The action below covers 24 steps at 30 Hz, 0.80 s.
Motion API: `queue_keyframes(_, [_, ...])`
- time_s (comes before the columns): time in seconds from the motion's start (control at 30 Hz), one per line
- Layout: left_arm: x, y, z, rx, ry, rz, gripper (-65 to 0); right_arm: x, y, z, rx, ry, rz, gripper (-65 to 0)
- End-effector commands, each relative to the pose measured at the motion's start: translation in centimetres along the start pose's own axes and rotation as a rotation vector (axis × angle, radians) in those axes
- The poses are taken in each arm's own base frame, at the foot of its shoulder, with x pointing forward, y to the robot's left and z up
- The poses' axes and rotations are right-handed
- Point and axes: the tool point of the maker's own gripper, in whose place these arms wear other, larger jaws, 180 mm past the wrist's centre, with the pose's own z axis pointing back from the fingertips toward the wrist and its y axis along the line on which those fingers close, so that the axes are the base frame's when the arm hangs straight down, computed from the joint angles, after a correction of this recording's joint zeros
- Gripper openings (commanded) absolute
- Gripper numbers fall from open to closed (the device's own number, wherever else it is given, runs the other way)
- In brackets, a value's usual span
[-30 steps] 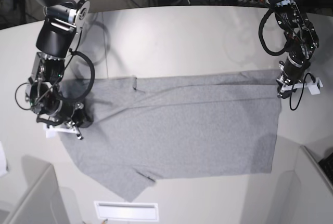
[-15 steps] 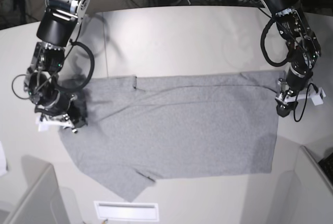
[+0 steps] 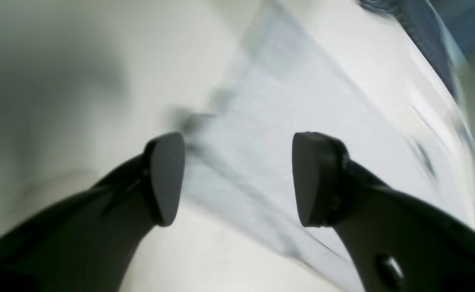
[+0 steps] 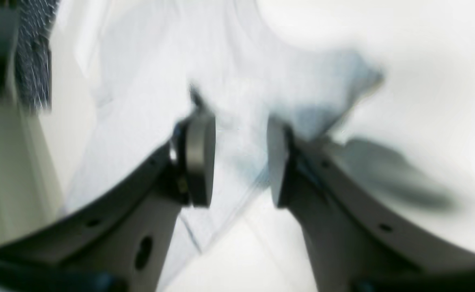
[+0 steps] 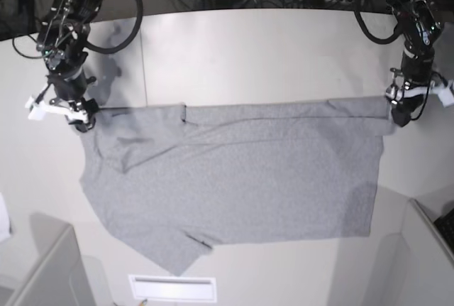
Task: Fold the T-shirt properly
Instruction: 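Lift the shoulder edges and pull them toward the robot, then drag the held shirt edge further toward the robot with both grippers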
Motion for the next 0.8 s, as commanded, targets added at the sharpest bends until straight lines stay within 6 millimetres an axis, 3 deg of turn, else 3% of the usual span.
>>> queue_keyframes(0.0, [1.0, 0.3, 0.6, -0.022, -0.040, 0.016, -26.0, 0.4, 0.4, 0.5, 0.015, -0.032, -0.004, -43.7])
queue_keyframes(0.2, [-1.9, 4.0, -0.1, -0.008, 0.016, 0.138, -26.0, -2.0, -3.2, 0.7, -0.041, 0.017, -0.191, -43.5])
queue_keyframes(0.33, [-3.1, 4.6, -1.9, 0.005, 0.040, 0.201, -26.0, -3.2, -4.7, -0.4, -0.083, 0.050, -0.218, -43.5])
queue_keyframes(0.53, [-5.4, 2.7, -4.2, -0.040, 0.130, 0.178, -26.2, -2.7, -6.4, -1.4, -0.122, 0.051, -0.229, -43.5])
queue_keyframes(0.63, [-5.6, 1.9, -4.9, -0.058, 0.150, 0.162, -26.2, -1.5, -7.7, -1.9, -0.145, 0.027, -0.262, -43.5])
queue_keyframes(0.77, [-6.7, 2.7, -5.6, -0.035, 0.176, 0.196, -26.2, -1.2, -7.4, -3.3, -0.105, 0.028, -0.259, -43.5])
